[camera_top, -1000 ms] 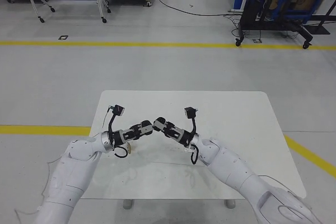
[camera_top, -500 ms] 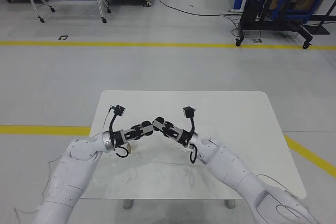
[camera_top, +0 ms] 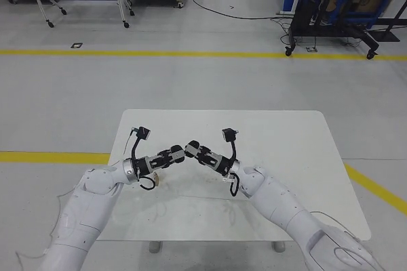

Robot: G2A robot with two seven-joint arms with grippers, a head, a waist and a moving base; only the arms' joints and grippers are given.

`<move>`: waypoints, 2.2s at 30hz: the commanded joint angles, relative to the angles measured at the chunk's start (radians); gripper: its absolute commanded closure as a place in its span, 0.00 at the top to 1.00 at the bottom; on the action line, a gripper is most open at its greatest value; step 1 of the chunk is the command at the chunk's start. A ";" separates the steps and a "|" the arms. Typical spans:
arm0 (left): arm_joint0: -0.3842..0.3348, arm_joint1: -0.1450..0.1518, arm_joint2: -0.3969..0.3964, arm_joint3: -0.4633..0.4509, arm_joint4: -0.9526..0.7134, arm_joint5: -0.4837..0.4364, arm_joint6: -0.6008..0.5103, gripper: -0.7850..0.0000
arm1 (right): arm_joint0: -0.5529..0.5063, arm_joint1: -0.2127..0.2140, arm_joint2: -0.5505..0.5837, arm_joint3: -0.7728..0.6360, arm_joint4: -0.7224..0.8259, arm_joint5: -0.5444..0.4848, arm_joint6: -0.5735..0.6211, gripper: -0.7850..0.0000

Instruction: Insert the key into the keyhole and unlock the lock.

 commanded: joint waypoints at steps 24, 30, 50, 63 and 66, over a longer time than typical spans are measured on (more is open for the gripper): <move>-0.003 0.012 0.012 0.001 -0.012 0.010 0.015 0.00 | -0.019 -0.008 0.054 -0.014 -0.014 0.000 0.044 1.00; -0.004 0.021 -0.008 0.013 -0.058 0.009 -0.016 0.00 | -0.019 -0.008 0.054 -0.014 -0.014 0.000 0.044 1.00; -0.059 0.056 -0.009 0.038 -0.099 0.106 -0.280 0.00 | -0.060 0.074 0.147 -0.141 -0.097 0.042 0.319 0.48; -0.060 0.085 0.071 -0.003 -0.066 0.098 -0.273 0.00 | -0.037 0.094 0.117 -0.152 0.246 0.099 0.695 0.37; -0.062 0.092 0.083 -0.003 -0.067 0.089 -0.264 0.00 | -0.029 0.093 0.107 -0.145 0.293 0.110 0.742 0.36</move>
